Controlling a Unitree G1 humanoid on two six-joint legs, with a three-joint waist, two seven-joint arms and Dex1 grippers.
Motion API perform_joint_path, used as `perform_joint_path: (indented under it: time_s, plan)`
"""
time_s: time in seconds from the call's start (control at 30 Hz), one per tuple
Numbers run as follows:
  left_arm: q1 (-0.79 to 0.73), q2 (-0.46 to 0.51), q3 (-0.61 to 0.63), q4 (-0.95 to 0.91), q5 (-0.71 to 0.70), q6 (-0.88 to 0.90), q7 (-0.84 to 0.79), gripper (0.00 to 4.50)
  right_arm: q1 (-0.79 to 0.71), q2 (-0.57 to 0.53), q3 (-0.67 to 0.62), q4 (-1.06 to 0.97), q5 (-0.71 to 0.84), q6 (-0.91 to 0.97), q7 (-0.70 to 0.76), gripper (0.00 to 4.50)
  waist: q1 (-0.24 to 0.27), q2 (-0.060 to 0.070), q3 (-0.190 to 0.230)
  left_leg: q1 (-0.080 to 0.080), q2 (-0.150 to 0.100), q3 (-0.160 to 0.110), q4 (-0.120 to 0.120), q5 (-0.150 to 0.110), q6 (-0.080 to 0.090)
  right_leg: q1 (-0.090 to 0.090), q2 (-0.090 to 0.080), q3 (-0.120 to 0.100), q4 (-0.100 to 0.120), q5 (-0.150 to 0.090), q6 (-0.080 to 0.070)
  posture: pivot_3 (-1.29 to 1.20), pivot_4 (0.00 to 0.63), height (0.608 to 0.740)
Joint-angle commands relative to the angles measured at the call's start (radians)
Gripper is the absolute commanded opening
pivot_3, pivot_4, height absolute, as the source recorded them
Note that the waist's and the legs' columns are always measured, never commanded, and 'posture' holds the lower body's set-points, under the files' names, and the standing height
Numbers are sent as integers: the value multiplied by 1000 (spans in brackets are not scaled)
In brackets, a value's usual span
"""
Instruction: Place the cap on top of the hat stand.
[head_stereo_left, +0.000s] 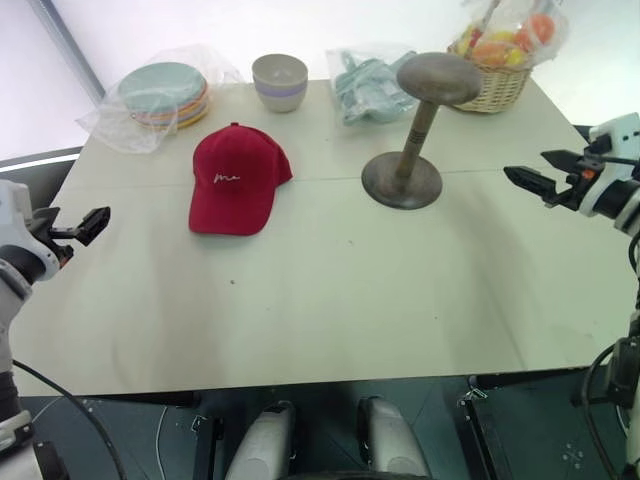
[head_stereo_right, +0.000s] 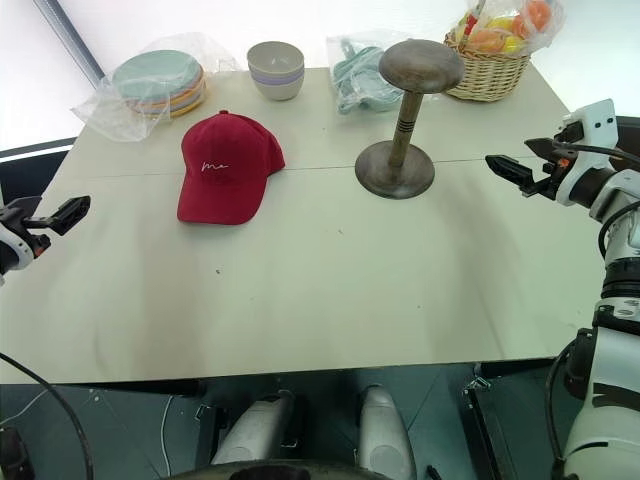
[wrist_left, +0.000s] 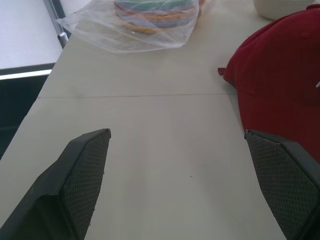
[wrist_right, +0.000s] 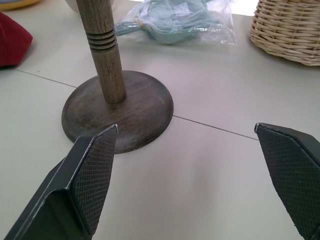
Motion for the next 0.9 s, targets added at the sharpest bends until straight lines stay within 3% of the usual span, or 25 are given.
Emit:
perform_joint_path:
  time_s: [0.03, 0.9]
  plan:
    - [1, 13, 31, -39, -13, -12, -4, 4473, -27, -14, -14, -12, 5, -11, 1, 4500, 0, 0, 0, 0, 0, 0, 0, 0, 0, 0, 0, 0, 0, 0, 0, 0, 150, 740]
    - [6, 35, 39, -27, -2, -34, -8, 4473, -62, -26, 15, 28, -17, -14, 40, 4500, -1, 0, 0, 0, 0, 0, 0, 0, 0, 0, 0, 0, 0, 0, 0, 0, 150, 740]
